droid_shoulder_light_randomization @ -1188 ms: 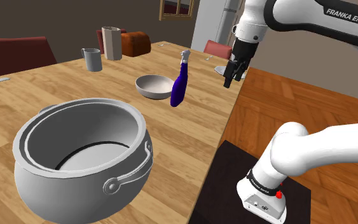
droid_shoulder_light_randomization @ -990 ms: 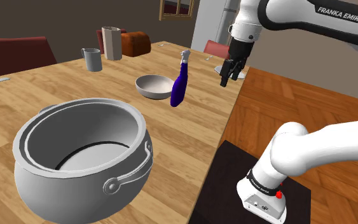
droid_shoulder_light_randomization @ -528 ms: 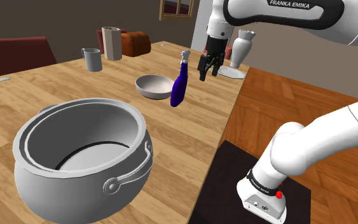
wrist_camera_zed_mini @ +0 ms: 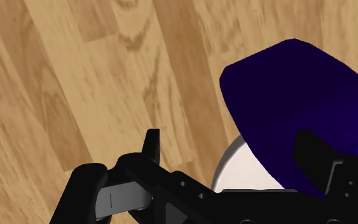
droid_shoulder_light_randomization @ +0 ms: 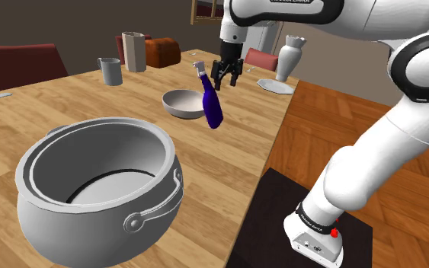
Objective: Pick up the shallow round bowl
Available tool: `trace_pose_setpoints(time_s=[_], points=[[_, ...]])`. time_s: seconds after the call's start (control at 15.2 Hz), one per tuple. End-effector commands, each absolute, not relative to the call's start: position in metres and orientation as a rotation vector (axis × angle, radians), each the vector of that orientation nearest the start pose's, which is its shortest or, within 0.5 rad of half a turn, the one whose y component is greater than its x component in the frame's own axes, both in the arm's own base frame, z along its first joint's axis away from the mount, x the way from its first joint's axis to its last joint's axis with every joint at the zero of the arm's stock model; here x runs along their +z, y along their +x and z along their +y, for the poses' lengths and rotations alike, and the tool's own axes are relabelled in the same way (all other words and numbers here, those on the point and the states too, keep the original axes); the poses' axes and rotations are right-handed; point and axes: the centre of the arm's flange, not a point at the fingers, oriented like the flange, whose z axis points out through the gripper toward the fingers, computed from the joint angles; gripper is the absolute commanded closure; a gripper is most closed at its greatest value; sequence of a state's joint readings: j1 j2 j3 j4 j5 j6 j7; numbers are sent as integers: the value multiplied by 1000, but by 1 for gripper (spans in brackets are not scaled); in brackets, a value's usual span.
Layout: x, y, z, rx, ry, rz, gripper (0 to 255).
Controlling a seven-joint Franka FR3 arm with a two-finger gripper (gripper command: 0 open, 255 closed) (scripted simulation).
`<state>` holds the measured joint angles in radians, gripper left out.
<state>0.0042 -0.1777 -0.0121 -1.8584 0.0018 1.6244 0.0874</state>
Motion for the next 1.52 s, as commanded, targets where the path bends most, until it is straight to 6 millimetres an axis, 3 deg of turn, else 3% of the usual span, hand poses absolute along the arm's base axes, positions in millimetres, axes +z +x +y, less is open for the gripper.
trace_pose_setpoints(time_s=[0.0,0.4,0.99,1.06,1.45], points=[[579,526,-7,99,-3126,153,0],[563,601,-11,127,-3101,163,0],[523,601,-11,127,-3101,163,0],[524,601,-11,127,-3101,163,255],[524,601,-11,127,-3101,163,255]])
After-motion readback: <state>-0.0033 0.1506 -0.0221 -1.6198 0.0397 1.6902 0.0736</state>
